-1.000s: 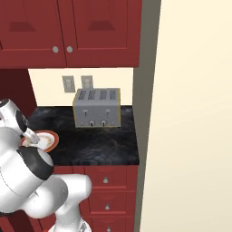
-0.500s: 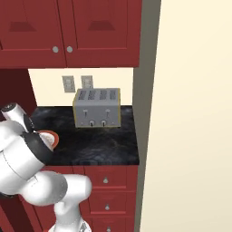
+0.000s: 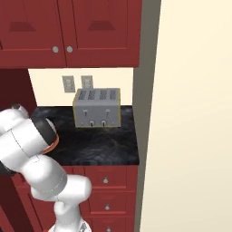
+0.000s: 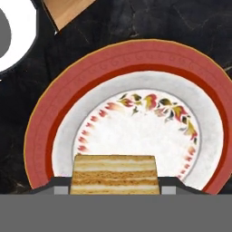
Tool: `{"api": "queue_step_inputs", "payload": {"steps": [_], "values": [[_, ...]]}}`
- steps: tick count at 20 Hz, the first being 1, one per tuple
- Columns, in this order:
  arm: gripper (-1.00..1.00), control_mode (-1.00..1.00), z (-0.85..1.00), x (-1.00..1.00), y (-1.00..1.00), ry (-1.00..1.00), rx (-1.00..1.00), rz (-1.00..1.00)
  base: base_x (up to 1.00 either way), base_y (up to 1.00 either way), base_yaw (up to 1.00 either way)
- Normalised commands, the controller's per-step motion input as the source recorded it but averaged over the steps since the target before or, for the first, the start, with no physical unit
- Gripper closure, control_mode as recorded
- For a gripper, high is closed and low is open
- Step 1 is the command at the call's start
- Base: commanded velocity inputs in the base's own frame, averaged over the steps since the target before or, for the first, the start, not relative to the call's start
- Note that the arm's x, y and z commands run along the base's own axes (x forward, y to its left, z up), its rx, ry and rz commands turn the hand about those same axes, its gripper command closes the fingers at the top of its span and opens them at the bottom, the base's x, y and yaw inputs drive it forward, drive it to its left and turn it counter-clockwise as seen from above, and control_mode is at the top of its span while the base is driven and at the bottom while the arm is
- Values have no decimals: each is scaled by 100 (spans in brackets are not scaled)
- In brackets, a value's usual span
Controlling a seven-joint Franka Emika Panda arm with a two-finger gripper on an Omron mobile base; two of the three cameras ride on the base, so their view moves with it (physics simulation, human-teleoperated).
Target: Take the baked cake out of the oven and place it on the plate for cooling. Then close the oven door.
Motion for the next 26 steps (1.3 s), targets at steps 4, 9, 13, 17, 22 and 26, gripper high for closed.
{"api": "queue_step_inputs", "payload": {"steps": [4,9,13,17,22,26], "values": [[100,-100,-15,21,9,0,0,-1,0,0,0],[-100,-100,-20,0,5,0,0,-3,0,0,0],[-100,-100,-12,0,3,0,0,-4,0,0,0],[-100,-100,-1,0,0,0,0,-3,0,0,0],[-100,-100,54,-9,-1,0,8,-4,0,0,0],[-100,-100,100,-27,-13,0,23,-3,0,0,0]]}}
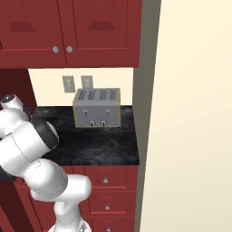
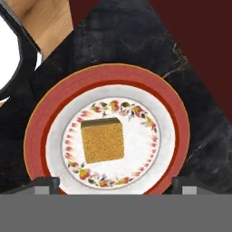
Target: Take the baked cake out of the oven and place it on the plate for cooling. Then close the oven door.
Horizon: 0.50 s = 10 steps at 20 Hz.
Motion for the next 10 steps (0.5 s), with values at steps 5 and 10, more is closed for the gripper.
{"api": "queue_step_inputs", "payload": {"steps": [5,10], "values": [[-100,-100,100,-29,-29,1,21,-12,0,0,0],[-100,-100,52,-41,-41,11,16,-63,0,0,0]]}}
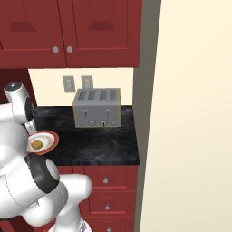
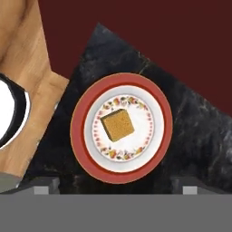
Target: Take the baked cake out of the oven and place it on the plate for cooling. Then close the oven door.
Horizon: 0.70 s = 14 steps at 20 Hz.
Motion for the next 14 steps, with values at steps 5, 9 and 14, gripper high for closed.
{"api": "queue_step_inputs", "payload": {"steps": [5,9,14], "values": [[-100,-100,13,-7,-33,15,11,-87,0,0,0],[-100,-100,30,-8,-46,18,21,-84,0,0,0],[-100,-100,23,-16,-47,21,27,-82,0,0,0]]}}
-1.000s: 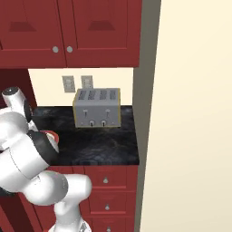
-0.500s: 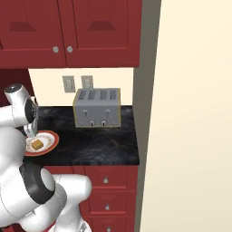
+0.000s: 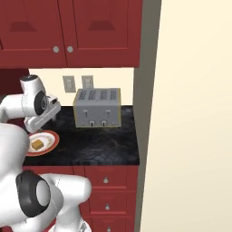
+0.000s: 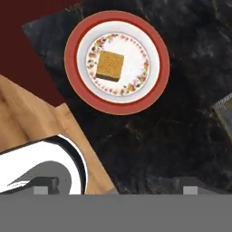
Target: Take the baked cake out of the oven and place it on the plate for cooling. Then close the oven door.
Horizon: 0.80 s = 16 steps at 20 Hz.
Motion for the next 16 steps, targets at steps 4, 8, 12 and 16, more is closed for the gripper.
{"api": "queue_step_inputs", "payload": {"steps": [4,8,12,16], "values": [[-100,-100,-1,-43,-19,11,21,-81,0,0,0],[-100,-100,-8,-45,0,0,10,-80,0,0,0],[-100,-100,-7,0,-5,0,0,-71,0,0,0],[-100,-100,-1,27,0,1,0,-38,0,0,0]]}}
